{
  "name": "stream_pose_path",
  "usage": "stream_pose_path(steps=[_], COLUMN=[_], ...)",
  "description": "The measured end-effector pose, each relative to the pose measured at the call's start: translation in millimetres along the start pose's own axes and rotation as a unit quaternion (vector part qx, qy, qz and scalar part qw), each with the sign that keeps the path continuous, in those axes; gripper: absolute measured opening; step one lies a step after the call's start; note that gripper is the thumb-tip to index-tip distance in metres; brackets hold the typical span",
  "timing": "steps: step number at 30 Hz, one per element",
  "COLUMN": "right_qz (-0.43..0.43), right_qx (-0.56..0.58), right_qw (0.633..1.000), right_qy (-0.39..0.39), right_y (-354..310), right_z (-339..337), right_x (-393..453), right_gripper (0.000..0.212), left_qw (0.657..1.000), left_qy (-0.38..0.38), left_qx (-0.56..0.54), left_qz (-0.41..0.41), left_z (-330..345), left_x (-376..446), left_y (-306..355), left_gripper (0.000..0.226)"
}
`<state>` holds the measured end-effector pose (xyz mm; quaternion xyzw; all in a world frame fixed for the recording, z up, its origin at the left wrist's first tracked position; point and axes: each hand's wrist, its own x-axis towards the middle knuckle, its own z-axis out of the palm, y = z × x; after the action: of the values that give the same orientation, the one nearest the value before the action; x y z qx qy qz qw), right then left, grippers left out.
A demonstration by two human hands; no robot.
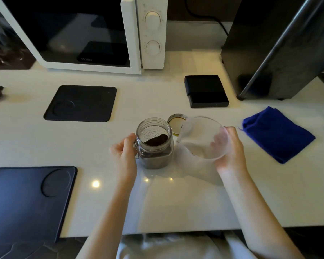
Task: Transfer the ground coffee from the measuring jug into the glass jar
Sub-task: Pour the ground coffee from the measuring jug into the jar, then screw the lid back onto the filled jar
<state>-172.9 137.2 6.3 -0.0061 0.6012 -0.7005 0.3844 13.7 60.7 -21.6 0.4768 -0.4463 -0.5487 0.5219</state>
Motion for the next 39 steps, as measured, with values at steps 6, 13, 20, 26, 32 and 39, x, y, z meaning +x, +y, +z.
stream_pose_path(steps=[6, 13, 20, 26, 32, 39], right_qz=[-0.026, -0.107, -0.199, -0.181, -0.227, -0.266], right_qx=[-0.023, -0.085, -0.199, -0.465, -0.606, -0.615], right_qw=[0.999, 0.990, 0.954, 0.789, 0.623, 0.586], right_qy=[0.013, 0.035, -0.100, -0.358, -0.439, -0.455], right_y=[6.2, 9.2, -15.4, -43.4, -29.3, -14.4], right_z=[-2.6, -5.7, -20.8, 0.9, 33.9, 46.5], right_x=[-0.1, -7.5, 18.7, 70.3, 105.4, 114.3], right_gripper=[0.022, 0.021, 0.016, 0.044, 0.088, 0.086], left_qw=[1.000, 0.999, 0.987, 0.924, 0.884, 0.873], left_qy=[0.003, 0.012, -0.078, -0.167, -0.108, -0.092], left_qx=[0.002, 0.030, 0.124, 0.334, 0.453, 0.476], left_qz=[0.000, 0.007, 0.072, 0.078, 0.042, 0.048], left_z=[0.3, -1.5, -22.8, -49.7, -39.7, -34.1], left_x=[0.9, 2.0, -13.9, -22.7, -27.6, -26.7], left_y=[1.1, -4.1, -6.7, -22.4, -18.2, -19.4], left_gripper=[0.033, 0.035, 0.051, 0.108, 0.106, 0.090])
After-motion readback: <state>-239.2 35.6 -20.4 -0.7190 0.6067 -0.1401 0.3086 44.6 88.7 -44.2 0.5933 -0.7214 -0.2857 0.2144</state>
